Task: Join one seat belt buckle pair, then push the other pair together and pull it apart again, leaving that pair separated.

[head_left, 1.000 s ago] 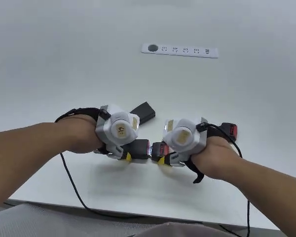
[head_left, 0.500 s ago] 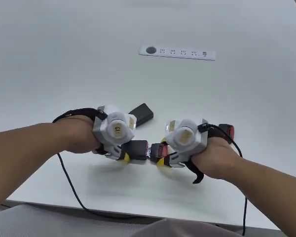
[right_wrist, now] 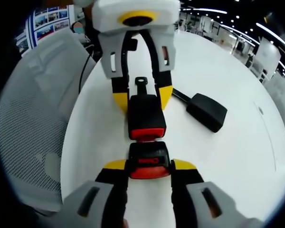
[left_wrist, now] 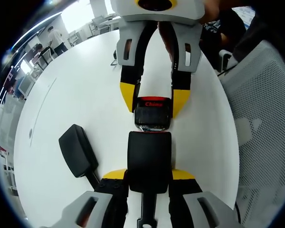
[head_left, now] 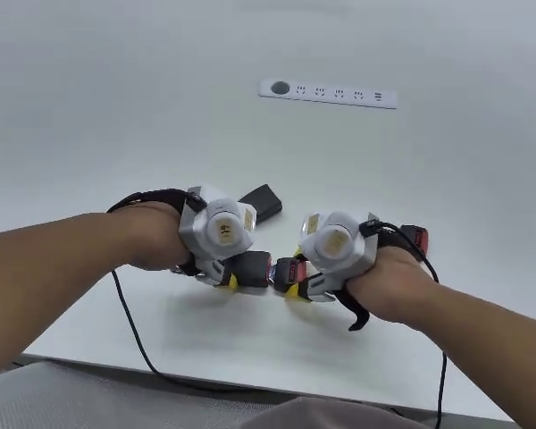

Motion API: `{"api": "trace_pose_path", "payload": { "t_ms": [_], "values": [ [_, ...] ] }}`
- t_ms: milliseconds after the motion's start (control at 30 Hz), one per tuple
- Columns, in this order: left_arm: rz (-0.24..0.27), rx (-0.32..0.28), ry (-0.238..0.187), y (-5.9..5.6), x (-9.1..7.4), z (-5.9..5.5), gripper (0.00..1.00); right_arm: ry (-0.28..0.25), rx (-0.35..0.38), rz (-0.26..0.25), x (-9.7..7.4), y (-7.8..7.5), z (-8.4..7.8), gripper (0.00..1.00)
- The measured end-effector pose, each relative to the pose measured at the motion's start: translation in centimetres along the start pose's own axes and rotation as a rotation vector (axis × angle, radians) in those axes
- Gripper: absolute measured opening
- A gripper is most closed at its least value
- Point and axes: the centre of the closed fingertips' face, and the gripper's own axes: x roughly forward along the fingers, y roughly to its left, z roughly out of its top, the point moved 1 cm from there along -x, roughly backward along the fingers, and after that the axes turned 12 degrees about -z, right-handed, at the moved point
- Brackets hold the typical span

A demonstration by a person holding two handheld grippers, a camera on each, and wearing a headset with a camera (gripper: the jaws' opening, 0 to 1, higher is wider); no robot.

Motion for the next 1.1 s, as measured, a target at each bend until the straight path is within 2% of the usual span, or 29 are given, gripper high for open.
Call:
{"api": "trace_pose_path", "payload": {
  "t_ms": [200,667,867,1000,1100],
  "values": [
    [0.011,-0.016,-0.024,0.0,-0.04,-0.11,0.34,0.005,-0.011,-0.01,0.05,0.04,0.0,0.35],
    [0.02,-0.002,-0.046,-0.1,-0.13,0.01,0.34,-0.007,-0.012,-0.007,0.01,-0.17,-0.2,0.35],
    [0.026,0.012,-0.024,-0.17,-0.08,0.16,0.34,0.01,-0.019,-0.003,0.04,-0.13,-0.29,0.35],
    [0.048,0.013,-0.001,-0.15,-0.15,0.26,0.34,0.014,-0.007,-0.015,-0.09,-0.18,-0.18,0.36],
    [0.052,0.027,-0.005,-0.34,-0.53,0.63,0.34,0.015,-0.006,-0.022,-0.31,-0.12,-0.15,0.36]
  ]
}}
